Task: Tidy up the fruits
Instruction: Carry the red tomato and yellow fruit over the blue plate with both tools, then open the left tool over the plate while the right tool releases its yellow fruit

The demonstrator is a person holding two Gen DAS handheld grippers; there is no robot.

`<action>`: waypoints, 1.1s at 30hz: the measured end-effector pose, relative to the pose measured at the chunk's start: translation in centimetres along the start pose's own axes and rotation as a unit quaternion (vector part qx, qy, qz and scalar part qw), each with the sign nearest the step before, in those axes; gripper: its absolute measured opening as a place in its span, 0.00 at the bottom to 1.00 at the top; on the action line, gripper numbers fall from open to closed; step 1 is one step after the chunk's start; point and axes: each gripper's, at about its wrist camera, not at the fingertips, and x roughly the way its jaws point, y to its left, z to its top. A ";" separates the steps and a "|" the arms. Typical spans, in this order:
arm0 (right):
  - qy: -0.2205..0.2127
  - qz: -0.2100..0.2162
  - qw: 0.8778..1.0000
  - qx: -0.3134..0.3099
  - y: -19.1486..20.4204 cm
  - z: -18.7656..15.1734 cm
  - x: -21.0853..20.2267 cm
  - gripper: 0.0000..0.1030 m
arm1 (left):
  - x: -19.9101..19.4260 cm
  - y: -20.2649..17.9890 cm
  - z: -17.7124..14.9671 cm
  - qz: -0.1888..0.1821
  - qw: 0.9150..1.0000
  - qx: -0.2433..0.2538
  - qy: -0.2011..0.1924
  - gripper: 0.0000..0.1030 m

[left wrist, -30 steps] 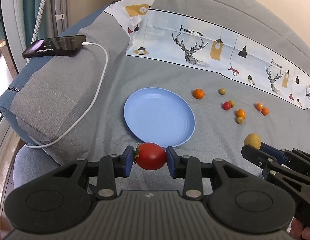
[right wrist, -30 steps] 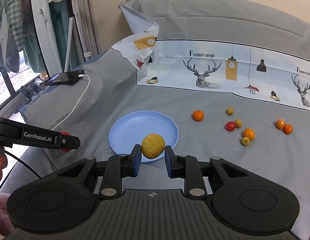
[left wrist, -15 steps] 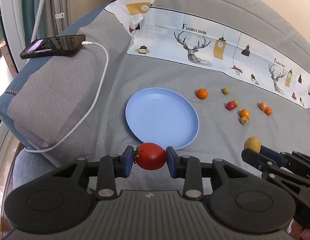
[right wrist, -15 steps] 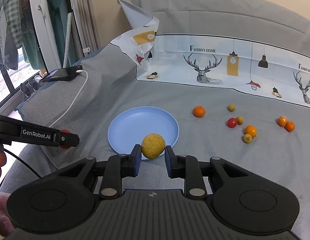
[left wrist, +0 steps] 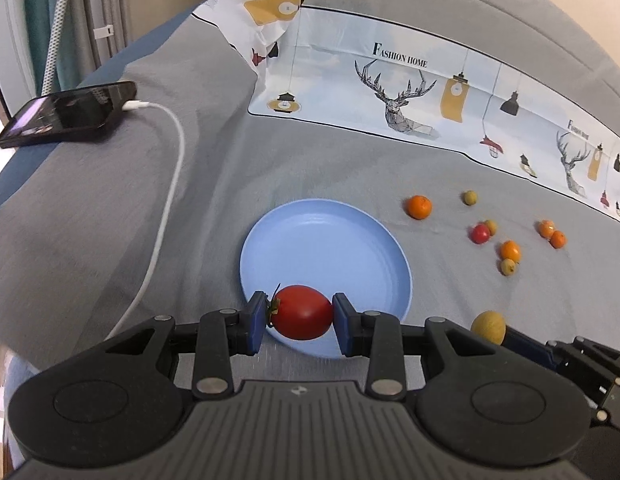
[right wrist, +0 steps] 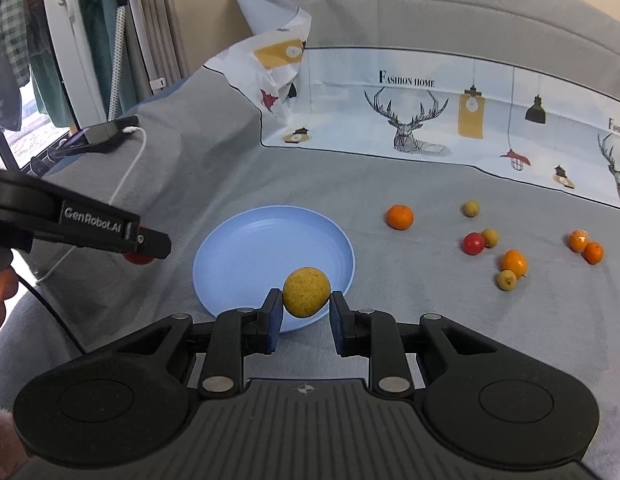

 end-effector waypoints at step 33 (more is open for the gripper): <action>0.086 0.017 0.996 -0.024 0.1 3.2 12.2 0.82 | 11.1 -0.4 4.1 0.030 0.998 0.035 0.035 1.00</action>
